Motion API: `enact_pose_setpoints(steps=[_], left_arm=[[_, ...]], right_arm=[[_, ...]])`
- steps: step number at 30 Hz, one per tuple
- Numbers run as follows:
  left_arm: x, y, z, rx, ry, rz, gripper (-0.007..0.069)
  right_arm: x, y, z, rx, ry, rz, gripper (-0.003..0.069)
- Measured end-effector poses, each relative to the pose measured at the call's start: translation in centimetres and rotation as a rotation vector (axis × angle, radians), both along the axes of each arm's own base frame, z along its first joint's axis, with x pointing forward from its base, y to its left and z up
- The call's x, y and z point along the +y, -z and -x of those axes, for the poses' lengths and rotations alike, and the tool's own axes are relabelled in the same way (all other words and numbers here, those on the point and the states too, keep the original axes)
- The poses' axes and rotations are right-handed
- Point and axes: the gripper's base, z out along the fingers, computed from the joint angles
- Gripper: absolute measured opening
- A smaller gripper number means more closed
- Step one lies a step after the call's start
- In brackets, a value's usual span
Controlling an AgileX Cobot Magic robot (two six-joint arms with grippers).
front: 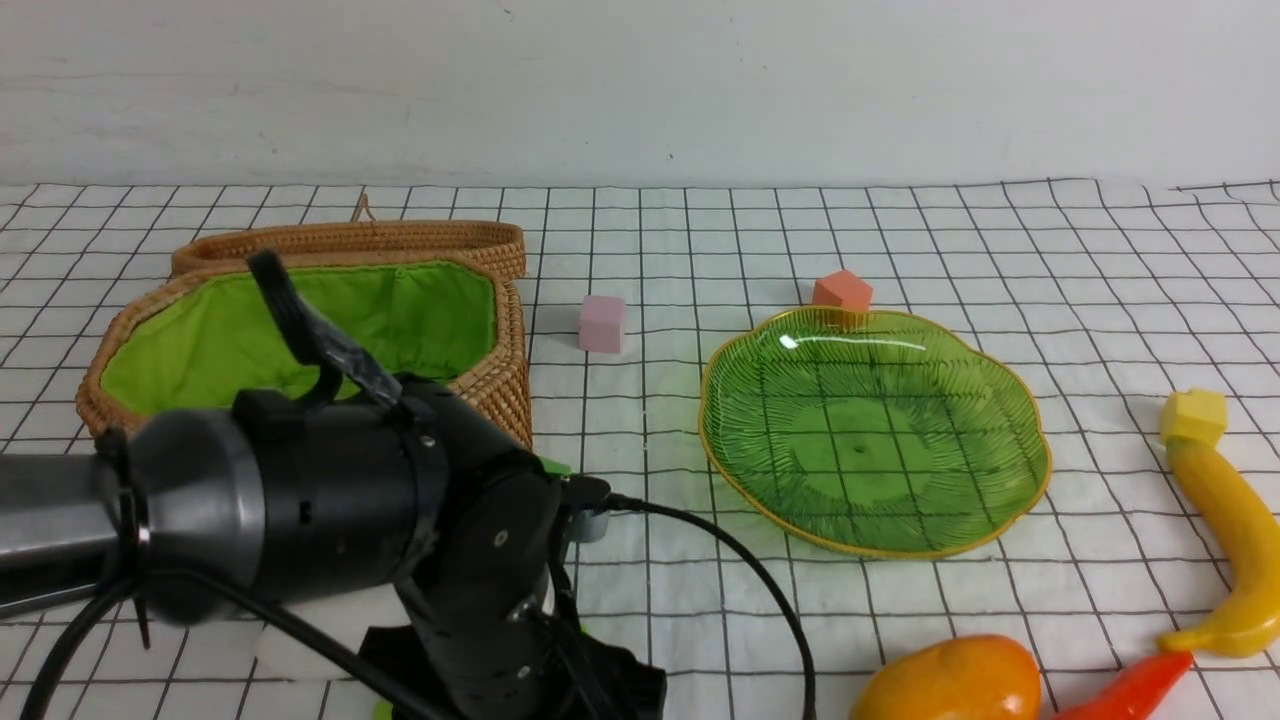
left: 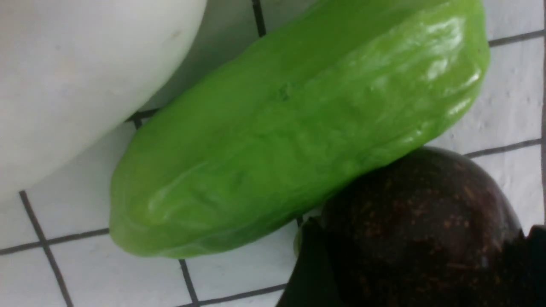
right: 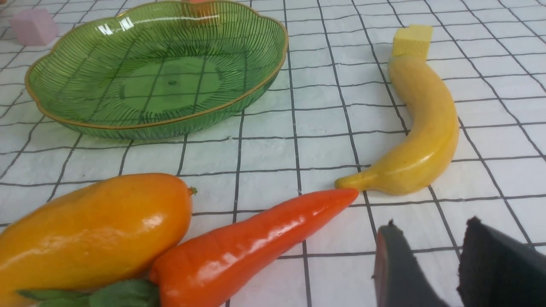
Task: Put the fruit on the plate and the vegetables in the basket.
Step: Grab a mangosteen with your left arm and put it on the plate on the right
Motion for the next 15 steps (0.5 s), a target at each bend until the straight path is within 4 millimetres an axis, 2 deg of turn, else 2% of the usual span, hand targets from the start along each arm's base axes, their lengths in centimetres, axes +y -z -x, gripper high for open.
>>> enact_pose_setpoints(steps=[8, 14, 15], left_arm=[[0.1, -0.1, 0.4, 0.035, -0.014, -0.003, 0.0554], [0.2, -1.8, 0.9, 0.043, -0.017, 0.037, 0.0554], [0.2, -2.6, 1.0, 0.038, -0.01, 0.046, 0.0554]], right_arm=[[0.0, 0.0, 0.0, 0.0, 0.0, 0.001, 0.0245], [0.0, 0.0, 0.0, 0.0, 0.0, 0.001, 0.0245], [0.0, 0.0, 0.0, 0.0, 0.0, 0.001, 0.0245]])
